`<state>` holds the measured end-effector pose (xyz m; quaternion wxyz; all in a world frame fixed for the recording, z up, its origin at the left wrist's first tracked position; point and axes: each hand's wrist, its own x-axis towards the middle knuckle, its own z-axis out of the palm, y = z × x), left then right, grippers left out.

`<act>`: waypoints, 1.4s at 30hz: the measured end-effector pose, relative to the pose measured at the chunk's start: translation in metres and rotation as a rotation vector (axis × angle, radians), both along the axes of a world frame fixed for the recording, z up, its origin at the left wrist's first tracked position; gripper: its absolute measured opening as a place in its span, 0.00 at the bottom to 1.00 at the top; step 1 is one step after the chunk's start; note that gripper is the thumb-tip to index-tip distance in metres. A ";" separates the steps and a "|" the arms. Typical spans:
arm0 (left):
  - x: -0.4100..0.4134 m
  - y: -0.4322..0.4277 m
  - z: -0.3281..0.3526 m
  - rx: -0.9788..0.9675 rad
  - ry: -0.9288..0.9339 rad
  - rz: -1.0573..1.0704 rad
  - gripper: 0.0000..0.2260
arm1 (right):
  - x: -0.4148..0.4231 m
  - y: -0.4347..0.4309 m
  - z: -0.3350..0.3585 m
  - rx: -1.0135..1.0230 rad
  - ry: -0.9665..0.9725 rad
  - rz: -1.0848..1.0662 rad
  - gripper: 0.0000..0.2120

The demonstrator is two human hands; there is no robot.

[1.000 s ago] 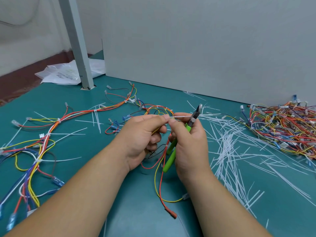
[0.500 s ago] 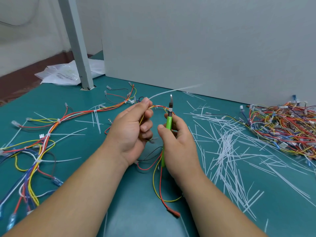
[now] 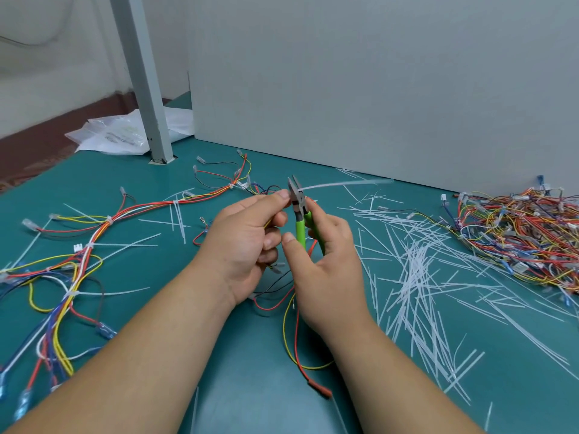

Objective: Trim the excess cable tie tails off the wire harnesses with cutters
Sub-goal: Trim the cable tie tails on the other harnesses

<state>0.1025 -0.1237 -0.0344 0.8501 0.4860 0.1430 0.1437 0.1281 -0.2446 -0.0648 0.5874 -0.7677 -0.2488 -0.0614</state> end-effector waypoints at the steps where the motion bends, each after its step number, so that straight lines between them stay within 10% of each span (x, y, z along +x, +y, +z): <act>1: 0.000 0.000 0.000 0.013 0.004 -0.008 0.07 | 0.000 0.000 0.000 0.006 -0.004 -0.006 0.26; 12: -0.001 0.009 0.001 0.006 0.107 -0.099 0.05 | 0.003 -0.002 0.001 -0.016 -0.034 -0.058 0.25; 19: 0.000 0.014 -0.001 0.016 0.098 -0.068 0.07 | 0.005 -0.001 0.003 -0.018 0.019 0.022 0.03; 31: 0.002 -0.003 -0.017 0.931 -0.208 0.369 0.17 | 0.006 -0.002 0.011 0.325 0.427 0.181 0.09; 42: 0.002 0.007 -0.018 1.167 -0.366 0.558 0.12 | 0.006 0.000 0.013 0.394 0.581 0.368 0.08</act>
